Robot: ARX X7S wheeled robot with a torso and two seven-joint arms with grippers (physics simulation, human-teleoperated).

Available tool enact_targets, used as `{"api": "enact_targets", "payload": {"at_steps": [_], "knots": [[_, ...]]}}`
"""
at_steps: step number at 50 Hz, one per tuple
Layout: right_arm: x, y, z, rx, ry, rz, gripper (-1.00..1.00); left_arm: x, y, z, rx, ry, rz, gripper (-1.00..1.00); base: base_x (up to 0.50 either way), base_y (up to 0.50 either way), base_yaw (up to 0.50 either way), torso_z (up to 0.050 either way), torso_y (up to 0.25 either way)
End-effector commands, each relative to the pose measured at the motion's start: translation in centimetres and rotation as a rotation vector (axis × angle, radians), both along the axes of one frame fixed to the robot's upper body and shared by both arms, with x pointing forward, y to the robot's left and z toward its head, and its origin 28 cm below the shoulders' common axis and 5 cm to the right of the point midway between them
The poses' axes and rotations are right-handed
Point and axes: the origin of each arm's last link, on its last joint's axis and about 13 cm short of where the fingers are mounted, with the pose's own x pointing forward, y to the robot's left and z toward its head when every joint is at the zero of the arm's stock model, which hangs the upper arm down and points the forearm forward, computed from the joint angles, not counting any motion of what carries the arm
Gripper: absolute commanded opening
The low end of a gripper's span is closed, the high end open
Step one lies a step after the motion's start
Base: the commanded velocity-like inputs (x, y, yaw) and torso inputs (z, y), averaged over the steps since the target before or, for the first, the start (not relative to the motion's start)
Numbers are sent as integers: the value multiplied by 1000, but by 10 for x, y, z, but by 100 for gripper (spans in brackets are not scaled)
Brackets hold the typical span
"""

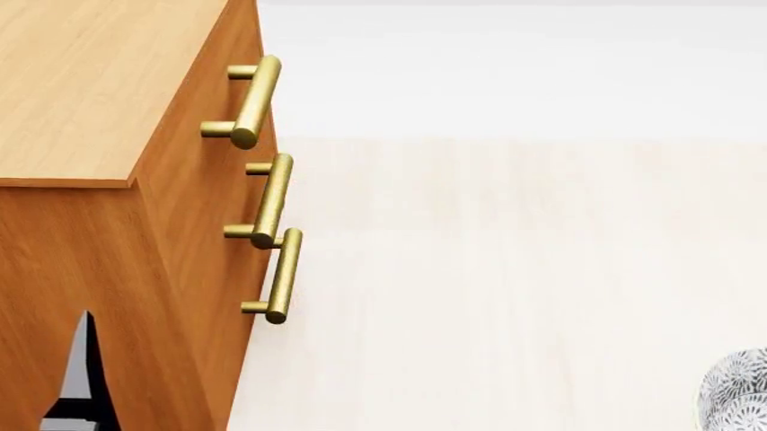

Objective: Close the top drawer of the cabinet and put the bowl on top of it.

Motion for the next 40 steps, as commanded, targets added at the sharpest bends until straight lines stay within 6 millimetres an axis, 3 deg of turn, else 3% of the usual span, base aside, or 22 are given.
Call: {"api": "enact_targets", "payload": {"at_steps": [1,24,40], "knots": [[-4,-4,-6,7,32,12,100,1,-1,-1,1,2,-1,100,0,0,0,0,0],[3,-2,-15,7,79,49,100,2,1,-2,-2,4,2,100,0,0,0,0,0],[11,-2,-33,19,115,61,100,2,0,-3,-3,7,3,100,0,0,0,0,0]]}}
